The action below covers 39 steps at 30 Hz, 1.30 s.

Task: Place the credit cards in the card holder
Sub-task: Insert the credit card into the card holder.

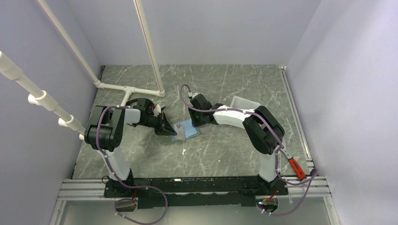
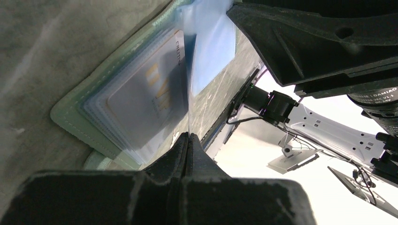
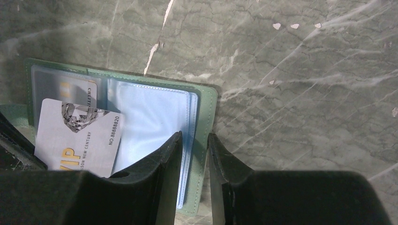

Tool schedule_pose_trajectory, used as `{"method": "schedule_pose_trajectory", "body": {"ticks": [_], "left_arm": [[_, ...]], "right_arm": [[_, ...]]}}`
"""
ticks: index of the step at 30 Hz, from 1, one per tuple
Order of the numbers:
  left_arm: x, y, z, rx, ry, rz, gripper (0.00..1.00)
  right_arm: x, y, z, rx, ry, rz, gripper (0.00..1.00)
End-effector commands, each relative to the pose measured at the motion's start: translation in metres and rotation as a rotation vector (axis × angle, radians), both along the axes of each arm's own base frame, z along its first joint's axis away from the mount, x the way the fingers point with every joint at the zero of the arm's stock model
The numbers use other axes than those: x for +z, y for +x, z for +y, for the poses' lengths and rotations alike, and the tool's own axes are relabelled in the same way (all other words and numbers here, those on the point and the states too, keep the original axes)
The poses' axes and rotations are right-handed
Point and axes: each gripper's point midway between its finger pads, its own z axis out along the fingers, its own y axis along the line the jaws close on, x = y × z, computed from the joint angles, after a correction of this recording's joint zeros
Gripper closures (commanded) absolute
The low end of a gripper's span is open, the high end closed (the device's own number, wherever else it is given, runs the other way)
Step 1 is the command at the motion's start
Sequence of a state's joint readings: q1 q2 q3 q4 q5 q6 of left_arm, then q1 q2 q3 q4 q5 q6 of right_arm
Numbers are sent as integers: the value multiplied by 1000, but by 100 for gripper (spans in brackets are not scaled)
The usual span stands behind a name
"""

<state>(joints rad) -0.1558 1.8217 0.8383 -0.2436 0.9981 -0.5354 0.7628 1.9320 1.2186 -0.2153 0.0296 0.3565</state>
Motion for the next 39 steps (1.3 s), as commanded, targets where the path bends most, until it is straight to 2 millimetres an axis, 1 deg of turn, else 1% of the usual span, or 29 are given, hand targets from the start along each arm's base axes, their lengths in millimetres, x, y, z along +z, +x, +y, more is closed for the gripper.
{"method": "schedule_pose_trajectory", "body": {"ticks": [1,12,17,21,22,30,31,36,39], "left_arm": [[6,12,-5,-9,-38,-40,100],[-3,25,-6,50,-9,-47,100],[-3,26,-11,75,0,-47,100],[-6,23,-15,92,16,-32,100],[-6,25,-16,101,15,-50,100],[-10,29,-13,183,37,-63,100],[-10,29,-13,193,40,-63,100],[-14,27,-7,235,88,-70,100],[-13,27,-5,269,90,-70,100]], "right_arm": [[-18,-9,-2,34,-42,42,72],[-16,-9,-1,35,-33,40,72],[-14,-9,-1,35,-30,35,72],[-14,-9,-1,35,-26,35,72],[-13,-9,-1,35,-25,34,72],[-12,-11,-1,30,-17,37,72],[-12,-13,1,40,-5,50,72],[-13,-16,3,46,9,65,71],[-13,-16,3,46,10,64,71]]}}
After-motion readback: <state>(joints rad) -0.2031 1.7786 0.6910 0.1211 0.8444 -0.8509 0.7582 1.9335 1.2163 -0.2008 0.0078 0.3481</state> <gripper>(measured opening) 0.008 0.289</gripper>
